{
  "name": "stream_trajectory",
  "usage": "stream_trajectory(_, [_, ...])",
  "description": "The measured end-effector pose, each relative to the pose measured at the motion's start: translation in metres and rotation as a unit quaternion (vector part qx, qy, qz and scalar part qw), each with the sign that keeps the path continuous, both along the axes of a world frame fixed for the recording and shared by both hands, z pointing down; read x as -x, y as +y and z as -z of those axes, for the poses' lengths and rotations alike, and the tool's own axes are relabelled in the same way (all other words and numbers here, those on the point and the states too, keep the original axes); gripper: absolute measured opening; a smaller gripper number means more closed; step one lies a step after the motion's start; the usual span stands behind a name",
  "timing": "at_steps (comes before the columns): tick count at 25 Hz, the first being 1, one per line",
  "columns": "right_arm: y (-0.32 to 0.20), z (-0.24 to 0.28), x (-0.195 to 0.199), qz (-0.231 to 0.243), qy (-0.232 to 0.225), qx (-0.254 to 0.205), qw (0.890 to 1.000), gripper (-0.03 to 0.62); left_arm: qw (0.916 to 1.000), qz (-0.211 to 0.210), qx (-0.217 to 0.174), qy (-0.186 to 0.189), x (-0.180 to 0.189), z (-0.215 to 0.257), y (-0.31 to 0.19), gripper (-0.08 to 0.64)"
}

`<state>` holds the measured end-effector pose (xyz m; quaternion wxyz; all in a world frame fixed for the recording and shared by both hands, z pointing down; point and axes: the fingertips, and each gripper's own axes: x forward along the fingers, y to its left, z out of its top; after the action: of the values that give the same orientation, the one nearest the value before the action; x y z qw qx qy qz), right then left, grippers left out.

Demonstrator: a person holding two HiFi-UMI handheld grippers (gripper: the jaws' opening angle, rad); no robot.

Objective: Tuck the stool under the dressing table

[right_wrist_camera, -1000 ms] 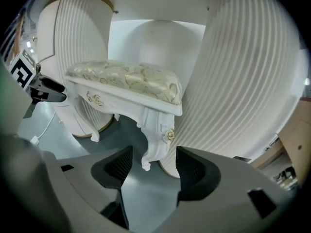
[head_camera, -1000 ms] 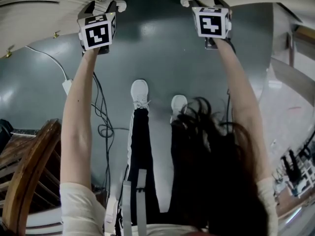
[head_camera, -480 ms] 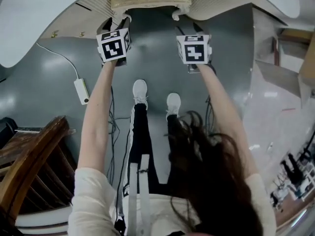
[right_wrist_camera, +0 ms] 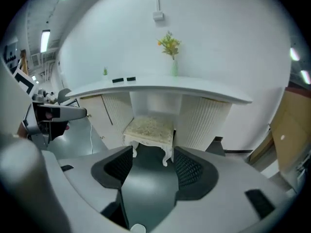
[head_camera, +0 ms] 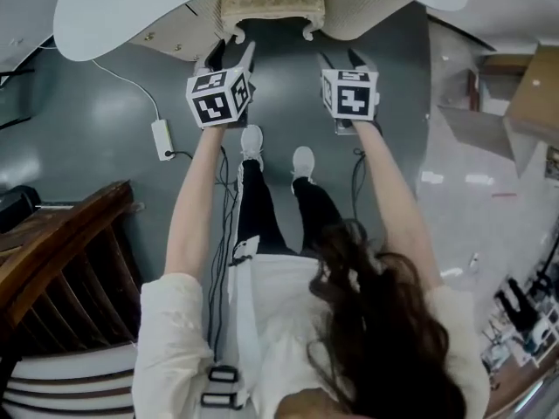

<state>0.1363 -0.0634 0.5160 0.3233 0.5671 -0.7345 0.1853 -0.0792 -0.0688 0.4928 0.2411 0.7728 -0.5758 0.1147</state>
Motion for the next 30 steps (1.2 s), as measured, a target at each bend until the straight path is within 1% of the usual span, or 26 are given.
stream_trajectory(3, [0.023,0.045,-0.011,0.009,0.003,-0.037,0.999,0.259,0.999,-0.011,-0.043,-0.002,-0.018,0.066,0.03,0.247])
stream_trajectory(6, [0.055,0.089,-0.013,0.018,-0.028,-0.072,0.997,0.259,0.9956,-0.011,-0.092,0.009,-0.035,0.126,0.065,0.247])
stream_trajectory(8, [0.077,0.121,-0.012,0.023,-0.045,-0.094,0.994,0.259,0.993,-0.013,-0.117,0.009,-0.042,0.154,0.088,0.247])
stream_trajectory(11, [0.102,0.155,-0.021,0.02,-0.058,-0.118,0.991,0.259,0.9887,-0.02,-0.148,0.012,-0.052,0.182,0.11,0.247])
stream_trajectory(14, [0.124,0.18,-0.031,0.013,-0.085,-0.136,0.987,0.259,0.9846,-0.013,-0.171,0.036,-0.064,0.205,0.121,0.247])
stream_trajectory(15, [0.131,0.186,-0.034,0.017,-0.09,-0.142,0.986,0.259,0.9837,-0.011,-0.176,0.035,-0.071,0.212,0.125,0.247])
stream_trajectory(18, [0.145,0.202,-0.036,0.042,-0.096,-0.162,0.981,0.246,0.9802,-0.002,-0.198,0.0,-0.088,0.232,0.141,0.243])
stream_trajectory(19, [0.148,0.208,-0.035,0.048,-0.101,-0.172,0.979,0.239,0.9795,0.002,-0.202,-0.004,-0.092,0.238,0.148,0.222])
stream_trajectory(21, [0.155,0.219,-0.032,0.058,-0.113,-0.194,0.973,0.188,0.9791,0.009,-0.203,-0.001,-0.096,0.247,0.161,0.154])
stream_trajectory(22, [0.158,0.223,-0.03,0.063,-0.12,-0.203,0.97,0.155,0.9791,0.012,-0.203,0.002,-0.098,0.249,0.168,0.142])
stream_trajectory(25, [0.162,0.224,-0.026,0.079,-0.139,-0.212,0.964,0.136,0.9788,0.019,-0.204,0.008,-0.104,0.25,0.185,0.123])
stream_trajectory(26, [0.163,0.223,-0.028,0.077,-0.139,-0.213,0.964,0.116,0.9791,0.027,-0.201,0.003,-0.104,0.247,0.189,0.108])
stream_trajectory(27, [0.164,0.222,-0.031,0.071,-0.138,-0.215,0.964,0.088,0.9795,0.036,-0.198,-0.007,-0.103,0.242,0.193,0.05])
stream_trajectory(29, [0.166,0.221,-0.038,0.052,-0.136,-0.22,0.965,0.03,0.9792,0.043,-0.195,-0.035,-0.103,0.234,0.199,0.014])
stream_trajectory(30, [0.166,0.22,-0.042,0.043,-0.135,-0.22,0.965,0.013,0.9784,0.044,-0.197,-0.046,-0.102,0.232,0.2,0.008])
